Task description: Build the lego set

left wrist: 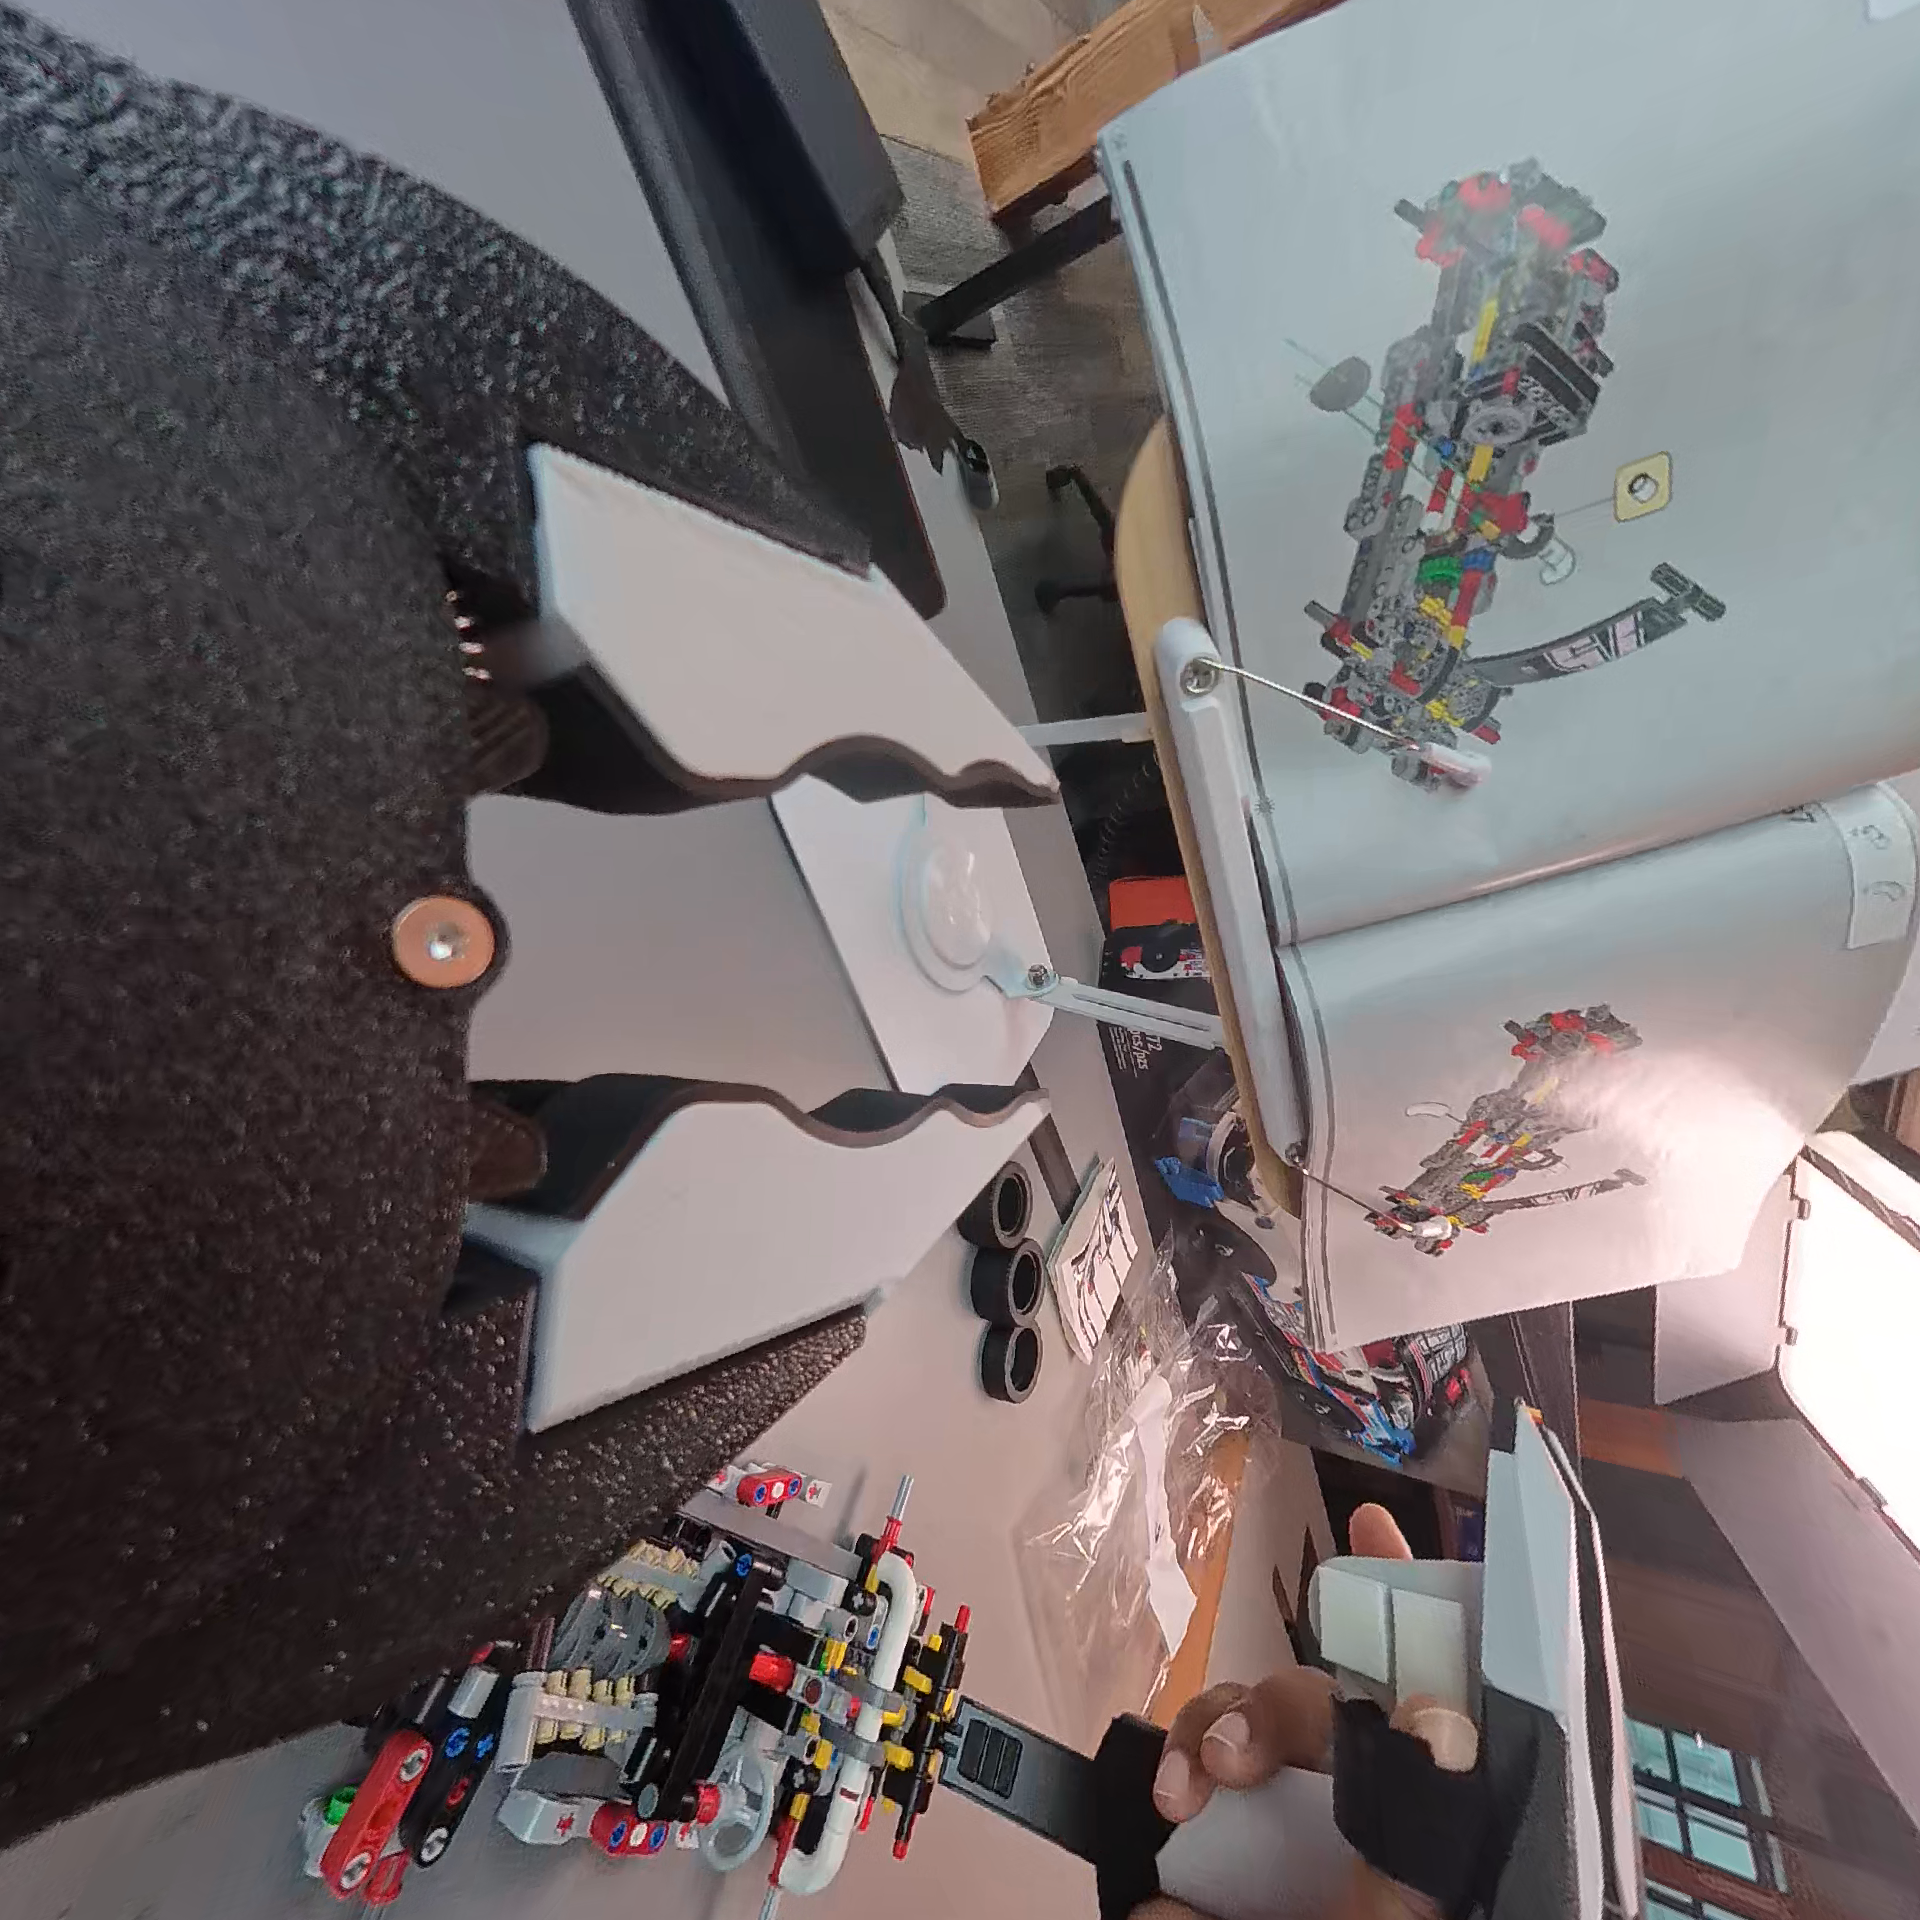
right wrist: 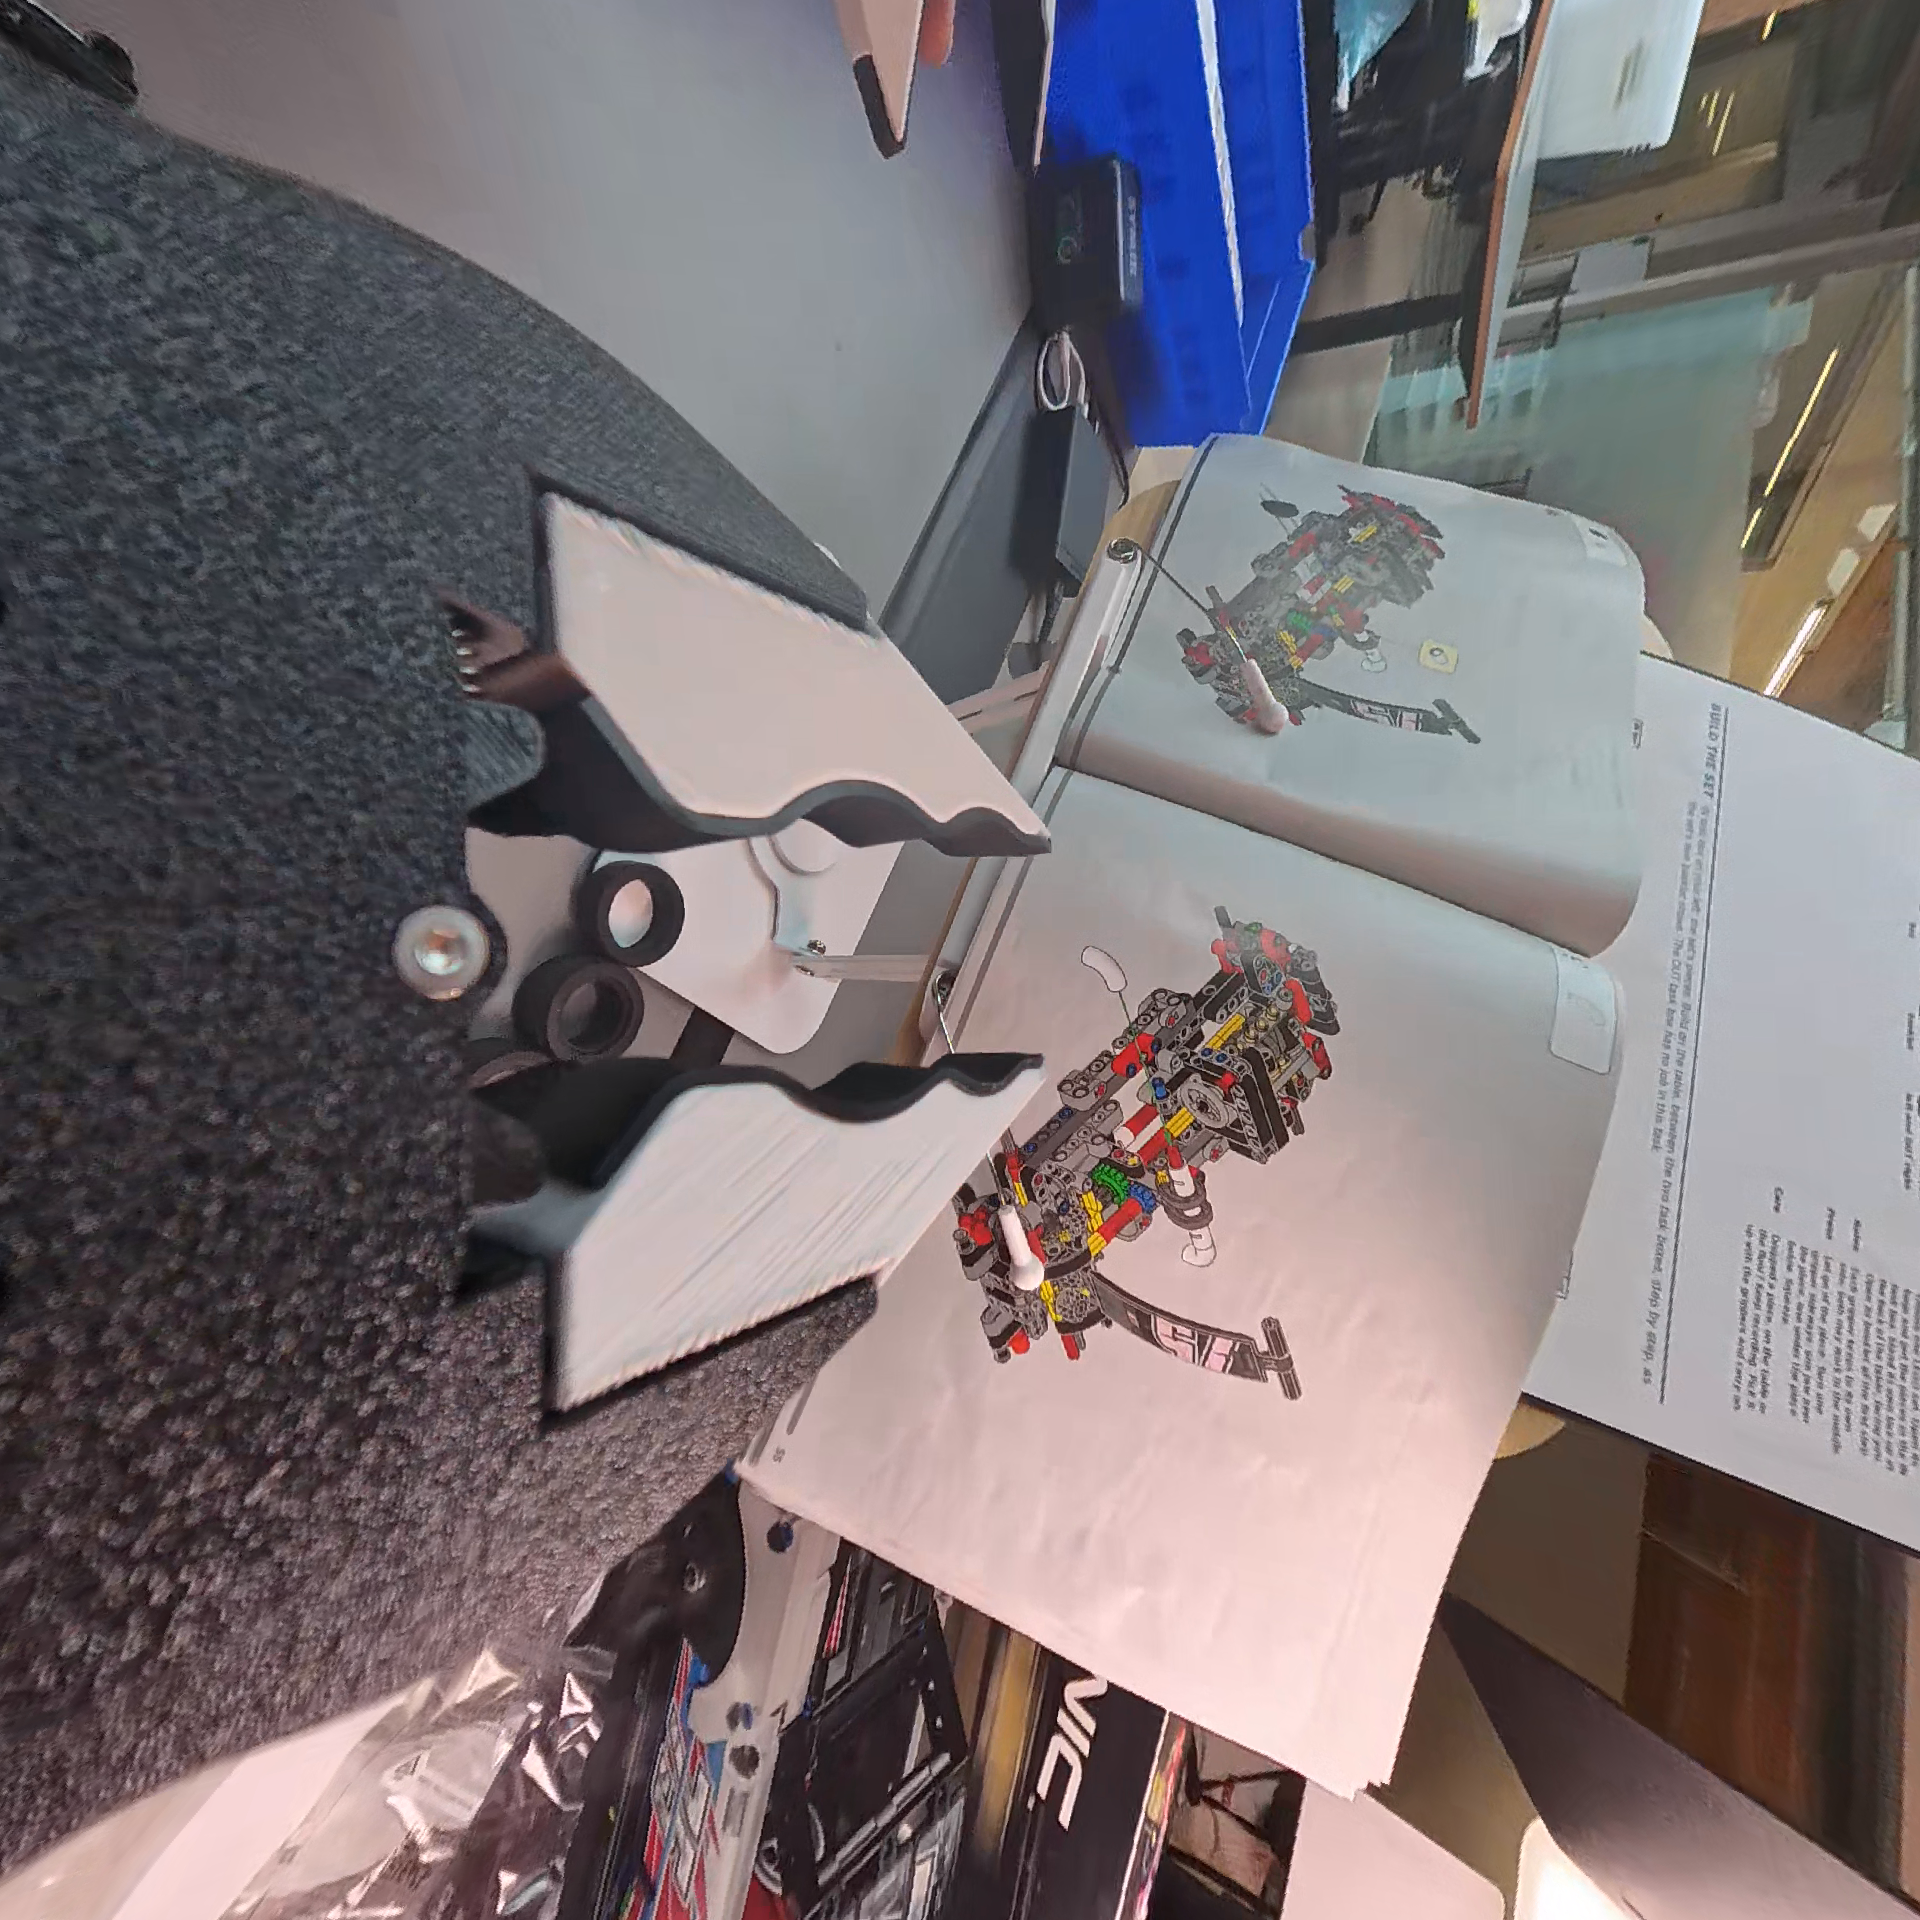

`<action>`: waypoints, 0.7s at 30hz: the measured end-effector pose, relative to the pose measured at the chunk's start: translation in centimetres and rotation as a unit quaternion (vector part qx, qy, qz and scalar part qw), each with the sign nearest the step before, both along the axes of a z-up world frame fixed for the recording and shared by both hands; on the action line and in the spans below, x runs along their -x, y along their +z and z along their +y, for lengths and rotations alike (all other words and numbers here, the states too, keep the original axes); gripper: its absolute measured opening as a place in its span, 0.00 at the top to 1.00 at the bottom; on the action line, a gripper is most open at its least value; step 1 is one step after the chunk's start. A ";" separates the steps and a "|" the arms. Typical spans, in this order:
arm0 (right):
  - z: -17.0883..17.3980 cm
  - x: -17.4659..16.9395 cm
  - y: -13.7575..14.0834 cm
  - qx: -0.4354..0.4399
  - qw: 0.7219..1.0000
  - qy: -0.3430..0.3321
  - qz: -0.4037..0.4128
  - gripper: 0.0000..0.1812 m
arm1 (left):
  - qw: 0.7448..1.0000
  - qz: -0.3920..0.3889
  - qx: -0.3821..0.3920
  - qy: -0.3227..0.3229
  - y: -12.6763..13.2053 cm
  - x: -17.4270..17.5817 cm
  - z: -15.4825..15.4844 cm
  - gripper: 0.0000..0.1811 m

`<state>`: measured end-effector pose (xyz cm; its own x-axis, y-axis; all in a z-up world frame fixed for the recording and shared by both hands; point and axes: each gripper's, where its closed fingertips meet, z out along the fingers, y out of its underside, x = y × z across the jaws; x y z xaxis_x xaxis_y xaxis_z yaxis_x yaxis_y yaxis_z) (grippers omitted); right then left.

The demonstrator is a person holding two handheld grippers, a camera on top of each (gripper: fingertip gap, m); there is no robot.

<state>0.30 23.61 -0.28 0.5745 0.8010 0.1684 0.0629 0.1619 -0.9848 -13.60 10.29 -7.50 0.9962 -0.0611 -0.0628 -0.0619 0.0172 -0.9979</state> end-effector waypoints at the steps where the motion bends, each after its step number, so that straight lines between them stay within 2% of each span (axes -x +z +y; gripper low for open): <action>1: 0.1 0.1 -0.3 0.003 1.000 0.001 0.000 0.79 | 1.000 -0.011 0.001 0.009 -0.3 0.4 -0.1 0.70; 5: -0.1 0.8 -1.2 0.004 1.000 0.005 0.001 0.80 | 0.999 -0.047 -0.001 0.027 -1.4 1.1 -0.3 0.71; 9: -0.7 1.3 -2.0 -0.006 1.000 0.010 -0.004 0.81 | 1.000 -0.026 0.005 0.014 -2.0 0.7 -0.8 0.71; 15: -1.1 2.0 -2.4 0.000 1.000 0.023 0.013 0.88 | 0.999 -0.028 -0.008 0.016 -1.1 2.2 -2.2 0.72; 19: -1.2 2.0 -2.4 0.008 0.999 0.037 0.031 0.98 | 0.999 -0.032 0.000 0.022 -1.7 2.8 -2.1 0.72; 21: -0.9 2.1 -2.7 0.019 0.998 0.040 0.037 0.99 | 0.999 -0.035 0.005 0.020 -2.1 2.8 -2.0 0.72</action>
<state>-1.75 22.67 -2.97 0.5178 0.8500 0.0967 -0.0218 0.1261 -0.9918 -16.37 8.25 -9.56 0.9998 -0.0207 0.0067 0.0068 0.0058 -1.0000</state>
